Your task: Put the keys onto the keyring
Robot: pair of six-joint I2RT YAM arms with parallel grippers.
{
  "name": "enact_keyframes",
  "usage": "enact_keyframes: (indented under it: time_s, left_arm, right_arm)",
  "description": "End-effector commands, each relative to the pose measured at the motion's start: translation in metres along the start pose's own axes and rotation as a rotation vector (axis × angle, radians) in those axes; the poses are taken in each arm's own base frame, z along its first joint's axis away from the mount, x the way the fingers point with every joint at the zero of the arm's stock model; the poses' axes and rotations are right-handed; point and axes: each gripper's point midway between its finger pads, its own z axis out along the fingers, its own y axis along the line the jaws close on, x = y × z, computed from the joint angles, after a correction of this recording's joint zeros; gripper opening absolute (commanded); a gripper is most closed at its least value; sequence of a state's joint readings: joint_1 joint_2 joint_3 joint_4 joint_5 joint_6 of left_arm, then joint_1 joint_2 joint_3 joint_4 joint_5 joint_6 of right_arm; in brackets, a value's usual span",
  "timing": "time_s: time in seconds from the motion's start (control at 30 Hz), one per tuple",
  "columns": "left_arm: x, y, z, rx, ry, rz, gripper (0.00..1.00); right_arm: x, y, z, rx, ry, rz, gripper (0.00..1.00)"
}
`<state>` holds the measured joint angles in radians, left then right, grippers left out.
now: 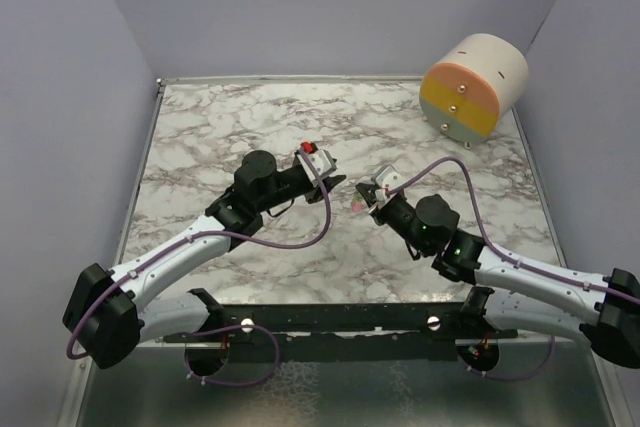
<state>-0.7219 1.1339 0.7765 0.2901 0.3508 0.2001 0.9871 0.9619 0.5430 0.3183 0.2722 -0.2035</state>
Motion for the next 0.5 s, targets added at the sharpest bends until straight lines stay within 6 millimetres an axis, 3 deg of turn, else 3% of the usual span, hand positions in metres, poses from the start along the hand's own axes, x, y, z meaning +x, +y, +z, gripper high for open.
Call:
enact_keyframes:
  time_s: [0.0,0.47]
  left_arm:
    - [-0.018,-0.004,0.0,0.03,-0.089,0.064,0.45]
    - [-0.005,-0.011,-0.003,0.056,-0.084,0.116,0.46]
  right_arm:
    - [-0.022,0.004,0.004,-0.035,-0.049,0.028,0.01]
    - [-0.033,0.011,0.003,-0.085,-0.064,0.024,0.01]
